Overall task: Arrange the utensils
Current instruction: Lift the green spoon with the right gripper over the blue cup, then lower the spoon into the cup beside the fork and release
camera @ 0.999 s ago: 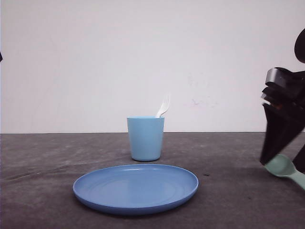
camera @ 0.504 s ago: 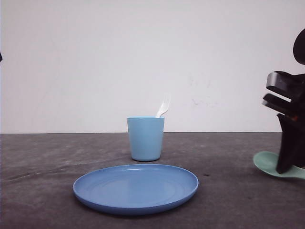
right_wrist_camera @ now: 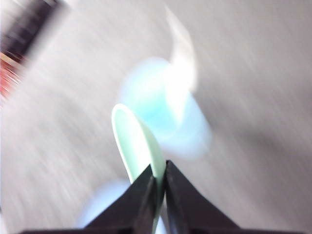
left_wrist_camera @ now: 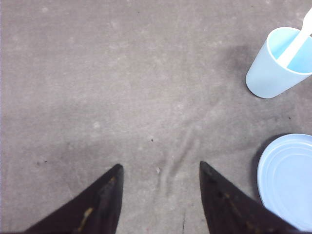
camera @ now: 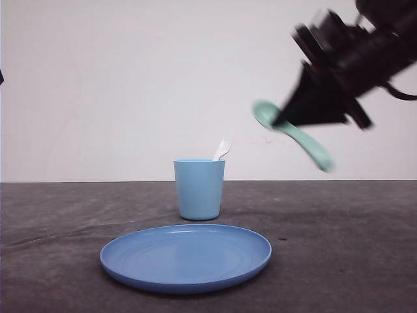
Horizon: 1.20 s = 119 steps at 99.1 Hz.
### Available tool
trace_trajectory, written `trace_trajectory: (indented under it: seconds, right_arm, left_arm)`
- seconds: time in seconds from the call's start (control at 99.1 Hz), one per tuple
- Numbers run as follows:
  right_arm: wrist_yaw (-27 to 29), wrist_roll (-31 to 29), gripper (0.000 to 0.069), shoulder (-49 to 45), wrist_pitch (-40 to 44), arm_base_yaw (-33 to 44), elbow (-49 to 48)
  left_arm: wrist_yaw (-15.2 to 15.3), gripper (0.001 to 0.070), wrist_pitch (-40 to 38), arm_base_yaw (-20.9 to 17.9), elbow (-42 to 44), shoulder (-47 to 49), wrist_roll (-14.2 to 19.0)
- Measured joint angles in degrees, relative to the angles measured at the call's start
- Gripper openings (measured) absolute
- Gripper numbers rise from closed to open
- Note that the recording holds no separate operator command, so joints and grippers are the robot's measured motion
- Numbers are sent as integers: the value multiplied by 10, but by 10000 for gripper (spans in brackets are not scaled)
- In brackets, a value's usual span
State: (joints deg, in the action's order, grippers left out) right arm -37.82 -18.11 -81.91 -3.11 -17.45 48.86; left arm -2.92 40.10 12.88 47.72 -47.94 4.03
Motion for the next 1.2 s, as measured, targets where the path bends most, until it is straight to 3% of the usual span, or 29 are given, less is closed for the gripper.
trace_trajectory:
  seconds: [0.101, 0.242, 0.343, 0.444, 0.746, 1.2]
  right_arm:
    - [30, -19, 22, 0, -105, -29, 0]
    - [125, -8, 22, 0, -205, -79, 0]
    - [207, 39, 22, -1, -263, -116, 0]
    - [244, 89, 22, -14, -320, -141, 1]
    - [261, 153, 22, -127, -469, -162, 17]
    - [261, 154, 22, -244, -453, -165, 75]
  left_arm:
    - [0, 295, 0, 0, 0, 0, 0]
    - [0, 295, 0, 0, 0, 0, 0]
    - [0, 295, 0, 0, 0, 0, 0]
    - [0, 295, 0, 0, 0, 0, 0]
    - [0, 295, 0, 0, 0, 0, 0]
    - [0, 295, 0, 0, 0, 0, 0]
